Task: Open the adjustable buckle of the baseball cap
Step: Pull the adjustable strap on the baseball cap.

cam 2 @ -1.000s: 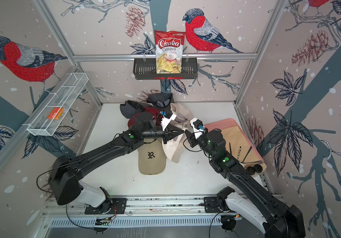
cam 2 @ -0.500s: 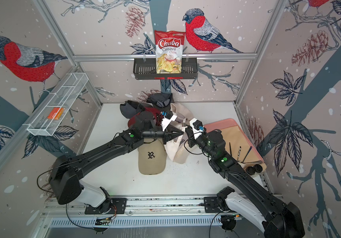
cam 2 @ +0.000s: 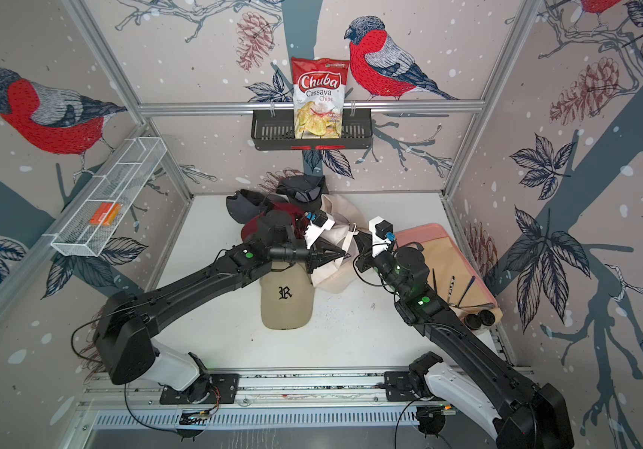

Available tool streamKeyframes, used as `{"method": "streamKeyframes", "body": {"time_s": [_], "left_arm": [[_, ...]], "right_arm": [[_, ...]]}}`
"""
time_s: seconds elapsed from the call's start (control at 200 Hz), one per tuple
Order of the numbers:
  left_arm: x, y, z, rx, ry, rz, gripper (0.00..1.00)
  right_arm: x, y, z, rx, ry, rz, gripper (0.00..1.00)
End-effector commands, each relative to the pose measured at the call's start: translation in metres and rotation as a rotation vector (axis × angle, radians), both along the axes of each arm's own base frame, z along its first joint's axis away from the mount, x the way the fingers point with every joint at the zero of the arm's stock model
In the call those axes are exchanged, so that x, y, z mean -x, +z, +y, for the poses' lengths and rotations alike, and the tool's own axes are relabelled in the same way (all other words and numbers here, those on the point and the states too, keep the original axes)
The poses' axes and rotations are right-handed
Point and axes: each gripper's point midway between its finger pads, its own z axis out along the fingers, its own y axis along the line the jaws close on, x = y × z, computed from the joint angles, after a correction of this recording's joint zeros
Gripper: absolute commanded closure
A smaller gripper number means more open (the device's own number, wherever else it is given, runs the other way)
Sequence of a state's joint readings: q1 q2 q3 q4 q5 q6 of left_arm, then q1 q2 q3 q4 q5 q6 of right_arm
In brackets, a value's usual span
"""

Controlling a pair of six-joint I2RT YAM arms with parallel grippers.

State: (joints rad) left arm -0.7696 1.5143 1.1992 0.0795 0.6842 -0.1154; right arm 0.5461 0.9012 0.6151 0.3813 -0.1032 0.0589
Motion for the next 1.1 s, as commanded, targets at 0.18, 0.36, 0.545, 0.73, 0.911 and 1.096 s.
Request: {"method": "streamKeyframes", "body": {"time_s": [0.18, 0.36, 0.545, 0.73, 0.911, 1.096], "left_arm": [[-0.020, -0.012, 0.011, -0.062, 0.115, -0.047, 1.00], [-0.065, 0.022, 0.024, 0.047, 0.345, -0.129, 0.77], [-0.074, 0.056, 0.034, 0.159, 0.463, -0.195, 0.41], [-0.054, 0.065, 0.041, 0.143, 0.544, -0.327, 0.42], [-0.021, 0.062, 0.046, 0.201, 0.567, -0.382, 0.48], [-0.003, 0.048, 0.033, 0.215, 0.534, -0.383, 0.48]], "right_arm": [[-0.014, 0.031, -0.020, -0.110, -0.122, -0.025, 1.00], [-0.022, 0.026, -0.026, -0.096, -0.192, 0.020, 1.00], [-0.031, 0.030, -0.035, -0.097, -0.319, 0.088, 1.00], [-0.040, 0.034, -0.037, -0.138, -0.425, 0.168, 1.00], [-0.044, 0.043, -0.038, -0.227, -0.518, 0.204, 1.00], [-0.047, 0.058, -0.032, -0.295, -0.589, 0.219, 1.00]]}}
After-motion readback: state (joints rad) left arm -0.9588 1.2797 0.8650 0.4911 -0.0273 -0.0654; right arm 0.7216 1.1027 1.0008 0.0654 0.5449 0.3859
